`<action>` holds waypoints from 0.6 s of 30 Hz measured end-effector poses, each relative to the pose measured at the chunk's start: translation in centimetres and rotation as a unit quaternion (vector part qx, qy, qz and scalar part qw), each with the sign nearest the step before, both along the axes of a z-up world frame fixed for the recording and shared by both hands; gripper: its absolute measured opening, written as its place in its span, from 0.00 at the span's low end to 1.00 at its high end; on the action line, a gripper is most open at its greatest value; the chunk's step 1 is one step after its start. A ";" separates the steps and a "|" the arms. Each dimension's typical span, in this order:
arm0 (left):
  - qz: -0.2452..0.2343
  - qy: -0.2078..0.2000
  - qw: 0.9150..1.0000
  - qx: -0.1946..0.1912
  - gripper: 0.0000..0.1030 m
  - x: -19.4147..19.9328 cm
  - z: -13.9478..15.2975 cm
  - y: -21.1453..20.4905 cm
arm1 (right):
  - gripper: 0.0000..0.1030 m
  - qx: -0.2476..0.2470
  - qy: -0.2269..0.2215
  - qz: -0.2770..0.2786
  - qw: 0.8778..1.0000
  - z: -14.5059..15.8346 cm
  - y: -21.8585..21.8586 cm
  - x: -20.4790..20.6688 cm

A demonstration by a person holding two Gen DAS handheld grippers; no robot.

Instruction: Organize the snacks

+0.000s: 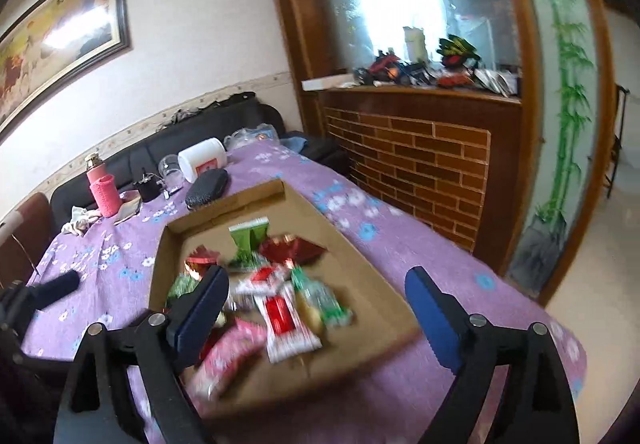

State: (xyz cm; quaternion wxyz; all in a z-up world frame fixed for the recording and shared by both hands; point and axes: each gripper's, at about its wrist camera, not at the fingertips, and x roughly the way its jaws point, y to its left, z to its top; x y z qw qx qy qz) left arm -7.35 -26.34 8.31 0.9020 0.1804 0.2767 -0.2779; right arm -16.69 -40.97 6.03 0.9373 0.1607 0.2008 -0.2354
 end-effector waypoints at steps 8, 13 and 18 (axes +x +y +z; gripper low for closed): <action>0.059 -0.038 0.997 0.043 0.99 -3.4 -2.9 5.8 | 0.90 -0.009 0.022 -0.006 1.000 -2.0 4.8 -2.3; 0.054 0.009 0.998 -0.023 0.99 -2.4 -3.0 8.5 | 0.90 -0.021 0.048 -0.004 0.999 -2.8 6.4 -1.3; 0.111 -0.016 0.994 -0.013 0.99 -1.9 -2.8 9.0 | 0.90 -0.017 0.063 -0.016 0.998 -3.0 6.0 -0.7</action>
